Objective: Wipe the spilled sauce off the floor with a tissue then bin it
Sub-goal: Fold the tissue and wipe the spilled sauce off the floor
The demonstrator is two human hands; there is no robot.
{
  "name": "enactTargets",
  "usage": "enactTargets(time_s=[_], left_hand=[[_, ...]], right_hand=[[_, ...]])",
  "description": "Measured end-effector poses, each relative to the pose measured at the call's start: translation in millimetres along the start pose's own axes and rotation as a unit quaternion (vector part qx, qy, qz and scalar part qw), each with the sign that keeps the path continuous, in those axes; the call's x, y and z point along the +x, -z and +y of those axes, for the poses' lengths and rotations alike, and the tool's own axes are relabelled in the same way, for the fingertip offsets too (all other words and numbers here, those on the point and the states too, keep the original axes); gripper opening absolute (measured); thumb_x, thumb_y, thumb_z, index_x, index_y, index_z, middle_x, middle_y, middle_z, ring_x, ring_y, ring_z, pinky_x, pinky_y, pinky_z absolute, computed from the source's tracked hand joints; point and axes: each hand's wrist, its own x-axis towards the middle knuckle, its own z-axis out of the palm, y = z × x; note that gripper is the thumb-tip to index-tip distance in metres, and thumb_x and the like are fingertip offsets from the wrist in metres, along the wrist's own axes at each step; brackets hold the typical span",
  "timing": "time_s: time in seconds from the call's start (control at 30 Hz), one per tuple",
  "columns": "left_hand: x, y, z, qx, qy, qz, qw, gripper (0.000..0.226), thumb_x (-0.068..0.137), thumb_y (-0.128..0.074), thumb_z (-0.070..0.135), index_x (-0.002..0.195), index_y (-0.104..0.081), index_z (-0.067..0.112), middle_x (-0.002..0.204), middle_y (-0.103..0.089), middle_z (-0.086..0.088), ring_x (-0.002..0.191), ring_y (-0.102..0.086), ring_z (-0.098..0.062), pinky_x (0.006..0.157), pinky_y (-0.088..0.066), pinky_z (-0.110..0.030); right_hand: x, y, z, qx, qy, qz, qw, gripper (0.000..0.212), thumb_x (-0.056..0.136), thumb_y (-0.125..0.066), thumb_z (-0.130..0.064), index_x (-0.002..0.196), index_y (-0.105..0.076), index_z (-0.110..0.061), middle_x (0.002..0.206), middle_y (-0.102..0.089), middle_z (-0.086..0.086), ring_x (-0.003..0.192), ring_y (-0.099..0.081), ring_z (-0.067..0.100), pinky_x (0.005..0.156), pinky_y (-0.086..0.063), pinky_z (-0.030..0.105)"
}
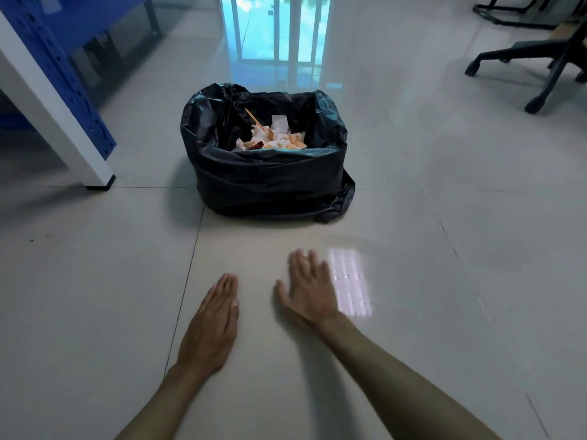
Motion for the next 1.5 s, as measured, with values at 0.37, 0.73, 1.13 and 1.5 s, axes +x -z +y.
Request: enactTargets(time_s=[0.37, 0.73, 1.13, 1.5], left_hand=[[-2, 1, -1, -0.01, 0.018, -0.006, 1.0, 0.059, 0.098, -0.014, 0.042, 0.155, -0.015, 0.026, 0.162, -0.013, 0.014, 0.148, -0.007, 0.002, 0.121, -0.007, -0.021], [-24, -14, 9, 0.114, 0.021, 0.024, 0.993, 0.062, 0.099, -0.007, 0.036, 0.153, -0.007, 0.006, 0.163, -0.007, -0.008, 0.151, -0.002, -0.016, 0.12, 0.008, -0.025], [-29, -12, 0, 0.103, 0.015, 0.016, 0.994, 0.065, 0.096, -0.007, 0.039, 0.153, -0.012, 0.008, 0.162, -0.013, -0.002, 0.151, -0.011, -0.012, 0.123, -0.01, -0.032], [-31, -15, 7, 0.13, 0.025, 0.0, 0.991, 0.069, 0.095, -0.002, 0.039, 0.153, -0.008, 0.002, 0.163, -0.009, -0.009, 0.151, -0.002, -0.015, 0.124, -0.004, -0.034]], right_hand=[[-60, 11, 55, -0.051, 0.049, 0.031, 0.997, 0.055, 0.099, -0.03, -0.049, 0.141, -0.053, -0.022, 0.149, -0.049, -0.003, 0.142, -0.035, 0.034, 0.11, -0.033, 0.056], [-66, 15, 68, 0.006, -0.148, 0.049, 0.988, 0.076, 0.097, -0.018, -0.058, 0.154, -0.023, -0.009, 0.163, -0.019, 0.009, 0.151, 0.0, 0.032, 0.121, 0.0, 0.05], [-97, -14, 9, -0.067, 0.131, 0.034, 0.989, 0.052, 0.099, -0.033, -0.046, 0.145, -0.048, -0.024, 0.15, -0.048, -0.005, 0.147, -0.025, 0.034, 0.117, -0.02, 0.053], [-141, 29, 135, -0.063, -0.221, 0.066, 0.971, 0.075, 0.094, -0.016, -0.051, 0.145, -0.044, -0.005, 0.15, -0.045, 0.015, 0.145, -0.028, 0.038, 0.116, -0.02, 0.053]])
